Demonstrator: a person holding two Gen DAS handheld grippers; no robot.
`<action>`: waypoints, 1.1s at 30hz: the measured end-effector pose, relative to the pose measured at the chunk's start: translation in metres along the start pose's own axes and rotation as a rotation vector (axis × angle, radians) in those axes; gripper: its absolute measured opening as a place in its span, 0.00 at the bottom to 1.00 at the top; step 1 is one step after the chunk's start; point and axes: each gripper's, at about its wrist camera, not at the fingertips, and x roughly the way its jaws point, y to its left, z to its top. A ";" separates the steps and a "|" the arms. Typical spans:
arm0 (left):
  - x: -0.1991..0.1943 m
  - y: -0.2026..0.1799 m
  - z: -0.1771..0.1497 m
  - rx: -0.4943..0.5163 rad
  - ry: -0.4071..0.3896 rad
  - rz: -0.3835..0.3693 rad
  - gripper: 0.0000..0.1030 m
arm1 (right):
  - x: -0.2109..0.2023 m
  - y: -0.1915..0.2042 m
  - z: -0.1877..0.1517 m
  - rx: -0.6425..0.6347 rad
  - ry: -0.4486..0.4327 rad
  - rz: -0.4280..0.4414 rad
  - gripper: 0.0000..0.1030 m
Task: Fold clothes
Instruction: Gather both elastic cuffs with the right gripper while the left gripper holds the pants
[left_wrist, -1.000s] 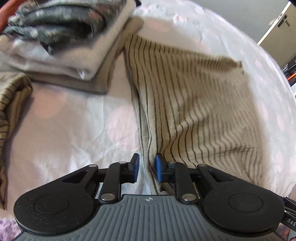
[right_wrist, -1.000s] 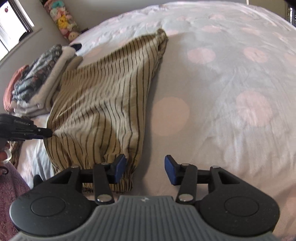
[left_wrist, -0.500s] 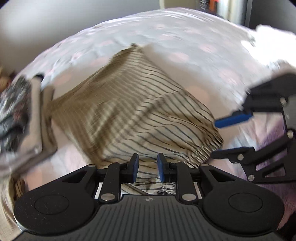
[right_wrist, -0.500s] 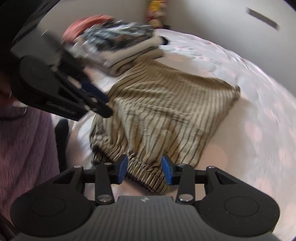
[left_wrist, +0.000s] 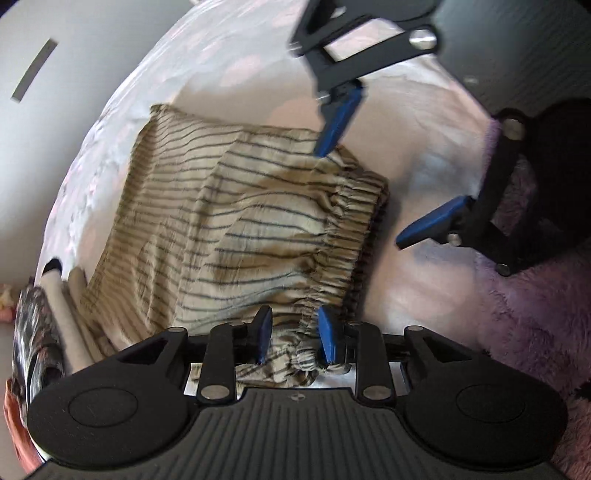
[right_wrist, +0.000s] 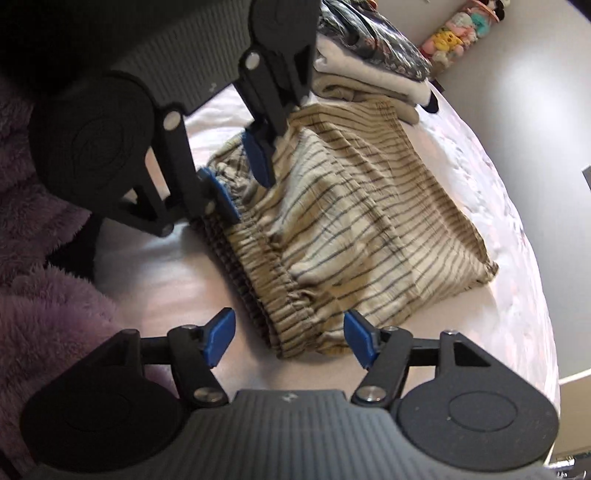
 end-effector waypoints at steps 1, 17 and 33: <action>0.000 -0.002 0.000 0.022 -0.007 0.006 0.25 | 0.002 0.002 -0.001 -0.023 0.001 0.001 0.67; 0.024 -0.019 0.000 0.191 0.037 -0.041 0.39 | 0.034 0.025 -0.017 -0.212 0.027 -0.048 0.47; 0.026 -0.042 -0.006 0.348 0.008 0.047 0.57 | 0.019 0.004 -0.019 -0.050 -0.076 -0.052 0.26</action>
